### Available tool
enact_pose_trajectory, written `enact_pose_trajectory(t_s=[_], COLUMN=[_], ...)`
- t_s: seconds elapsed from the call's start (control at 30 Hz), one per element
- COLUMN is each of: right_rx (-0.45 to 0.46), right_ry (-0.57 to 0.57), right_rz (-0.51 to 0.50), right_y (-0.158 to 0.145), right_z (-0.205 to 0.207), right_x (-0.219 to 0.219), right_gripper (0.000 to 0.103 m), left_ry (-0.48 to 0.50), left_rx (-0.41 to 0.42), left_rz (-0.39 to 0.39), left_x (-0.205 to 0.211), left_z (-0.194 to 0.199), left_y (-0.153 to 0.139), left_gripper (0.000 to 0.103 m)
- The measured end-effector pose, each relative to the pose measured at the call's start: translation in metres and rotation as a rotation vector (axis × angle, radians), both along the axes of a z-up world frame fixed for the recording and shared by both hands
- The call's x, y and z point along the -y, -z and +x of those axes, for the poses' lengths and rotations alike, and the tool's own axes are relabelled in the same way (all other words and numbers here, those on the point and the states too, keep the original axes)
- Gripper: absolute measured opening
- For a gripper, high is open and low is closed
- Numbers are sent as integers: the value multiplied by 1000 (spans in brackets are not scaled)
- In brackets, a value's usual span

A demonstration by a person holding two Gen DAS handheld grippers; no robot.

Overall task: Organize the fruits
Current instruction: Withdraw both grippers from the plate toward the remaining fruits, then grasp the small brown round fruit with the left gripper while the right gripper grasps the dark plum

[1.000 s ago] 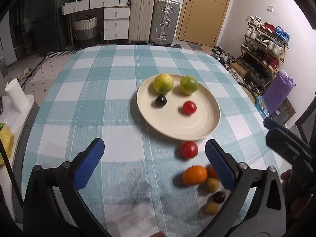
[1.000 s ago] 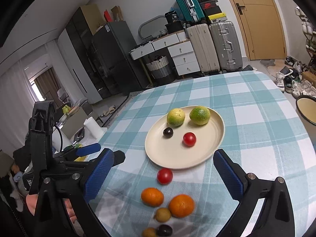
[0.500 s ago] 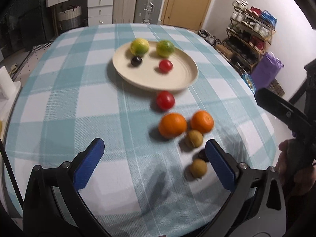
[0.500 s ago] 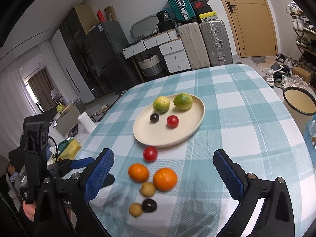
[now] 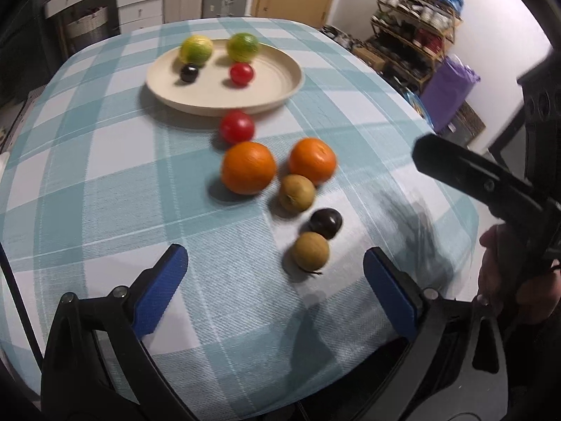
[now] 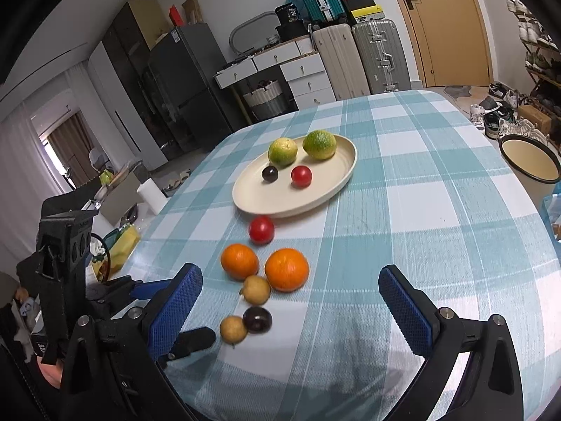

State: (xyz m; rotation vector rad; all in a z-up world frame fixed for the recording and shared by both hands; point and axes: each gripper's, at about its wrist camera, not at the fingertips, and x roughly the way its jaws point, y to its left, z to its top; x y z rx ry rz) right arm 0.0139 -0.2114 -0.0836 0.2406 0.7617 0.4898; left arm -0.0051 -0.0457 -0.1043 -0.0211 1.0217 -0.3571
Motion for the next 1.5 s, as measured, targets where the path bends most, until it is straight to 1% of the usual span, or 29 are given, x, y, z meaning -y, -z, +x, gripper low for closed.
enact_pose_trajectory(t_s=[0.07, 0.13, 0.17, 0.27, 0.3, 0.33, 0.4, 0.43, 0.47, 0.6, 0.8, 1.13, 1.3, 1.4, 1.47, 1.5], right_rx=[-1, -4, -6, -13, -16, -18, -22, -26, -32, -51, -77, -106, -89, -78, -71, -72], right_ry=[2, 3, 2, 2, 1, 0, -2, -5, -7, -11, -22, -52, -89, -119, -130, -135], right_rz=[-1, 3, 5, 2, 2, 0, 0, 2, 3, 2, 8, -2, -35, -61, -90, -99], right_y=[1, 2, 2, 5, 5, 6, 8, 9, 10, 15, 22, 32, 34, 37, 39, 40], right_z=[-1, -3, -3, -4, -4, -4, -5, -5, -5, -5, -5, -7, -12, -14, -14, -14], right_x=[1, 2, 2, 3, 4, 4, 4, 5, 5, 6, 4, -9, -23, -34, -42, -45], right_gripper=[103, 103, 103, 103, 103, 103, 103, 103, 103, 103, 103, 103, 102, 98, 88, 86], left_ry=[19, 38, 45, 59, 67, 74, 93, 108, 118, 130, 105, 31, -9, -28, -37, -42], left_rx=[0, -11, -16, -22, -23, -26, -29, -33, -34, -32, -23, 10, 14, 18, 20, 20], left_rz=[8, 1, -3, -11, -18, -23, -35, -38, -40, -57, -89, -120, -138, -149, -152, -153], left_x=[5, 9, 10, 12, 12, 13, 15, 16, 17, 15, 3, -36, -55, -65, -69, -72], left_z=[-1, 0, 1, 2, 2, 2, 1, 1, 0, -1, -2, 3, 5, 6, 4, 5], left_y=[2, 4, 5, 7, 7, 8, 8, 8, 9, 9, 3, -11, -12, -13, -13, -13], left_gripper=[92, 78, 75, 60, 49, 41, 33, 25, 22, 22, 22, 22, 22, 22, 22, 22])
